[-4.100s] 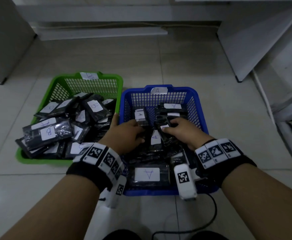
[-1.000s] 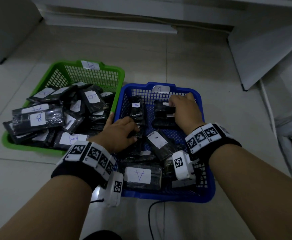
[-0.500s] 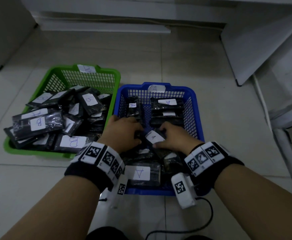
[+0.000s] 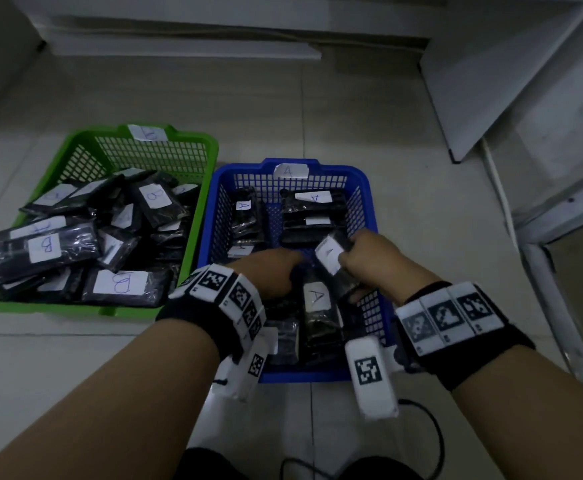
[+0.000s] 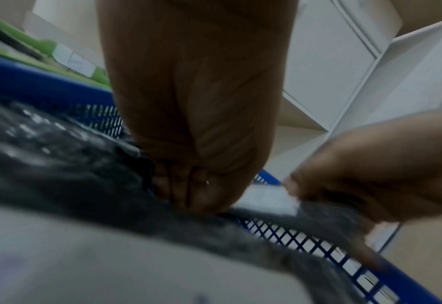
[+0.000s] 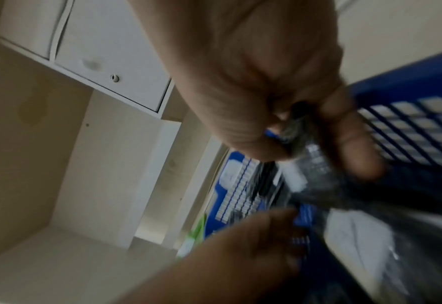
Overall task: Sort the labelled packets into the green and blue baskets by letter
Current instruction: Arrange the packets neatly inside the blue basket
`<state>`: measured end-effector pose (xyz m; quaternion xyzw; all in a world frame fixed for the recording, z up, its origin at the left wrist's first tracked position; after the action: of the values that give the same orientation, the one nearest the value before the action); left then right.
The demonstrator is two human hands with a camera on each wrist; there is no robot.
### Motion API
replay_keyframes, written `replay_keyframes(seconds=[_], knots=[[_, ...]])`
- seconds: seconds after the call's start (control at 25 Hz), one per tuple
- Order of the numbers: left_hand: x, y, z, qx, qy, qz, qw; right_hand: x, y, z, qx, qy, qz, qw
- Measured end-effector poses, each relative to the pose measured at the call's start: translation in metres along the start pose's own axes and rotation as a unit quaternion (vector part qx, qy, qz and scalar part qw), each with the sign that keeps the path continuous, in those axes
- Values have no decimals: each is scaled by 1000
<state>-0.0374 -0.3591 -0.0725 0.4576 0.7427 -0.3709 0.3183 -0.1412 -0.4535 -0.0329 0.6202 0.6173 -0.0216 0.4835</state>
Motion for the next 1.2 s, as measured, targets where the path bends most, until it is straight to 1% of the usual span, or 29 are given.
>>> replay_keyframes(seconds=[0.04,0.12,0.16,0.24,0.28,0.32,0.4,0.48,0.6,0.68,0.72,0.76,0.8,0.84,0.88,1.0,1.04,1.16,1.2], knots=[[2,0,4,-17,15,-10,1000,11,-6,-5,18,40,-55,998],[5,-1,10,-32,41,-9,999,38,-16,-11,57,118,-174,976],[4,-1,13,-34,48,-4,998,49,-20,-7,74,122,-211,967],[4,-3,15,-34,61,10,998,62,-21,-6,106,118,-183,970],[4,-3,15,-33,65,14,997,67,-19,-6,100,126,-168,973],[5,-2,13,-31,66,14,997,71,-17,-5,79,126,-144,978],[4,-1,10,-27,51,8,998,71,-17,-4,41,100,-70,992],[-2,3,6,-35,14,-3,999,64,-16,-5,23,82,-18,996],[-26,12,-3,-62,-95,-75,991,42,5,6,-59,51,-41,996],[-36,20,-9,-83,-145,-105,980,25,25,16,-120,33,-86,989],[-37,23,-11,-93,-149,-99,980,23,30,23,-139,45,-115,983],[-35,25,-11,-98,-142,-85,981,25,32,31,-150,72,-141,976],[-31,28,-12,-102,-134,-72,983,31,29,38,-151,100,-161,970],[-28,30,-12,-105,-130,-68,984,35,25,44,-153,110,-174,966],[-25,32,-12,-106,-131,-73,983,37,20,49,-158,98,-183,965],[-21,37,-7,-99,-137,-59,984,34,12,50,-188,3,-204,961],[-20,37,-6,-94,-132,-50,986,34,9,46,-193,-6,-221,956],[-20,34,-4,-80,-121,-51,988,43,-1,32,-199,24,-295,934],[-20,32,-4,-76,-119,-59,988,44,-3,31,-202,22,-311,928]])
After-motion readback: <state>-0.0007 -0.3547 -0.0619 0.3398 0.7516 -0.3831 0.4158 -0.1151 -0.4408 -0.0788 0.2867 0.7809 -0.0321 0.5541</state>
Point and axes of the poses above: each hand's wrist, its own z-axis towards the middle knuckle, its own x-axis out of the palm, y = z × x, the point moved 6 cm from there along z, towards the middle knuckle, and after that the axes turned 9 degrees about z, right-handed, at the moved point
